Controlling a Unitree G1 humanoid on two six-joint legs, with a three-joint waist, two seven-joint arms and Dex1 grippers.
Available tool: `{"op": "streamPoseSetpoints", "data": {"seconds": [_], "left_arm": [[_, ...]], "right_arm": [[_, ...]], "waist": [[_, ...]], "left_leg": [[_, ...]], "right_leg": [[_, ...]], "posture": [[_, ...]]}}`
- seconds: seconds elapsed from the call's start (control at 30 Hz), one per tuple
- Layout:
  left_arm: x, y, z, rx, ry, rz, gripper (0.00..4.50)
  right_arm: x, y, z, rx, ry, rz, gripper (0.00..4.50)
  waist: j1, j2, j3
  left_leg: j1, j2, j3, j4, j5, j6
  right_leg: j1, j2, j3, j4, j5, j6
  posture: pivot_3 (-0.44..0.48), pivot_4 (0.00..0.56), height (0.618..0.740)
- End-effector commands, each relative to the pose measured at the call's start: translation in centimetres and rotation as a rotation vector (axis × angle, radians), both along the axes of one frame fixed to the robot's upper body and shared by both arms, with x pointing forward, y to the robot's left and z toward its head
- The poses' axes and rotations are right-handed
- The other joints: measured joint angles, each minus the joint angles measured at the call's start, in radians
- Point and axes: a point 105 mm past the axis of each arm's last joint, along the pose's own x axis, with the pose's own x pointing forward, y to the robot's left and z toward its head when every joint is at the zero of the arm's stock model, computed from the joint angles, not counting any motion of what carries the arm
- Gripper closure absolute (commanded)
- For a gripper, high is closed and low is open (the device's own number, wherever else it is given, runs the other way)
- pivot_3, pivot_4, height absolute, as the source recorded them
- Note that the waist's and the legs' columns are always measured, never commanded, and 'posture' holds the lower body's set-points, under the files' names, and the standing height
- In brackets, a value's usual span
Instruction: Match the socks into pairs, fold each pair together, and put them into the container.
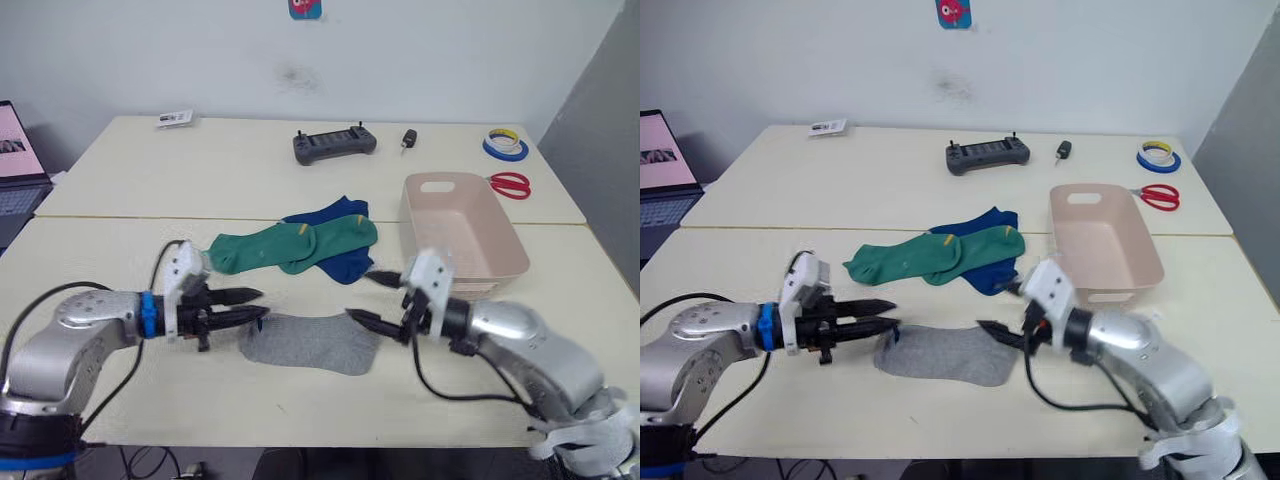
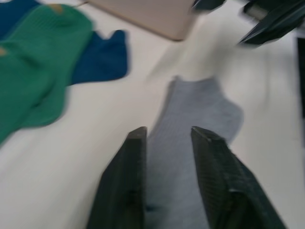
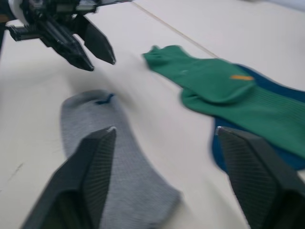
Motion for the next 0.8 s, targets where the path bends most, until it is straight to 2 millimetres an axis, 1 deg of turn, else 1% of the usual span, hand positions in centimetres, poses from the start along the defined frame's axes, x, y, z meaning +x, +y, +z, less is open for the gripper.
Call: {"op": "streamPoseSetpoints", "data": {"seconds": [0.03,0.07,0.17,0.23,0.3,0.33,0.4,0.53,0.63,0.67,0.7,0.73,0.8], "left_arm": [[-0.3,-1.3,-1.8,0.074,-0.033,-0.051,4.22],[-0.3,-1.3,-2.4,0.097,-0.042,-0.061,4.5],[1.0,-0.8,-4.6,0.156,-0.066,-0.029,4.5],[1.8,-0.6,-5.7,0.174,-0.071,-0.005,4.5],[2.4,-0.3,-6.9,0.206,-0.072,0.015,4.5],[2.5,-0.1,-7.6,0.218,-0.059,0.022,4.5],[2.6,0.2,-8.3,0.226,-0.044,0.033,4.5],[2.2,0.9,-9.6,0.25,0.008,0.049,4.5],[2.1,0.9,-9.6,0.242,0.011,0.056,4.5],[2.2,0.8,-9.5,0.234,0.008,0.058,4.5],[2.2,0.6,-9.3,0.216,-0.001,0.055,4.5],[2.2,0.2,-8.8,0.186,-0.011,0.053,4.5],[2.3,-0.5,-7.1,0.116,-0.045,0.047,4.5]], "right_arm": [[-0.2,2.0,-0.8,-0.007,-0.054,0.046,2.39],[-0.2,2.4,-1.2,-0.006,-0.051,0.051,2.81],[-0.1,3.4,-3.3,-0.038,-0.02,0.078,3.9],[0.2,3.7,-4.2,-0.05,-0.006,0.076,4.48],[0.7,3.5,-5.2,-0.075,0.007,0.057,4.48],[1.1,2.9,-5.8,-0.092,0.017,0.025,4.48],[1.5,1.9,-6.5,-0.11,0.029,-0.017,4.48],[1.8,-2.0,-6.9,-0.135,0.073,-0.121,4.48],[1.6,-4.5,-6.8,-0.165,0.081,-0.156,4.48],[1.5,-4.9,-6.6,-0.164,0.071,-0.158,4.48],[1.3,-5.0,-5.9,-0.144,0.045,-0.143,4.48],[1.2,-4.8,-5.0,-0.107,0.021,-0.123,4.48],[0.7,-4.1,-2.9,-0.027,-0.03,-0.083,4.48]], "waist": [[-0.001,0.0,0.0],[-0.001,0.0,0.0],[0.001,0.0,0.0],[0.002,0.0,0.0],[0.002,0.0,0.0],[0.003,0.0,0.0],[0.003,0.001,-0.001],[0.004,0.003,-0.006],[0.003,0.005,-0.011],[0.003,0.005,-0.012],[0.003,0.006,-0.012],[0.001,0.006,-0.013],[-0.002,0.007,-0.013]], "left_leg": [[0.0,0.0,0.0,0.0,0.0,0.0],[0.001,0.0,0.0,0.0,0.0,0.0],[0.001,0.0,0.0,0.0,0.0,0.0],[0.001,0.0,0.0,0.0,0.0,0.0],[0.0,-0.001,0.0,0.001,0.0,0.0],[0.0,-0.001,0.0,0.0,0.0,0.0],[0.001,-0.001,0.0,0.0,0.0,0.0],[0.002,-0.001,0.0,0.0,0.0,0.0],[0.004,-0.001,0.0,0.0,0.0,0.0],[0.004,-0.001,0.0,0.0,0.0,0.0],[0.005,-0.001,0.0,0.0,0.0,0.0],[0.006,-0.001,0.0,0.0,0.0,0.0],[0.006,0.0,0.0,-0.001,0.0,0.0]], "right_leg": [[0.0,0.0,0.0,0.0,0.0,0.0],[0.0,0.001,0.0,0.0,0.0,0.0],[0.0,0.001,0.0,0.0,0.0,0.0],[0.0,0.001,0.0,0.0,0.0,0.0],[0.0,0.001,-0.001,0.0,0.0,0.0],[0.0,0.0,-0.001,0.0,0.0,0.0],[0.0,0.0,-0.001,0.0,0.0,0.0],[0.002,0.0,-0.001,0.0,0.0,0.0],[0.004,0.0,0.0,0.0,0.0,0.0],[0.004,0.0,0.0,0.0,0.0,0.0],[0.005,0.0,0.0,0.0,0.0,0.0],[0.006,0.0,0.0,0.0,0.0,0.0],[0.006,0.001,0.001,0.0,0.0,0.0]], "posture": [[0.0,0.15,0.74],[0.0,0.15,0.74],[0.0,0.15,0.74],[0.0,0.15,0.74],[0.0,0.15,0.74],[0.0,0.15,0.74],[0.0,0.15,0.74],[0.0,0.15,0.74],[0.0,0.15,0.74],[0.0,0.15,0.74],[0.0,0.15,0.74],[0.0,0.15,0.74],[0.0,0.15,0.74]]}}
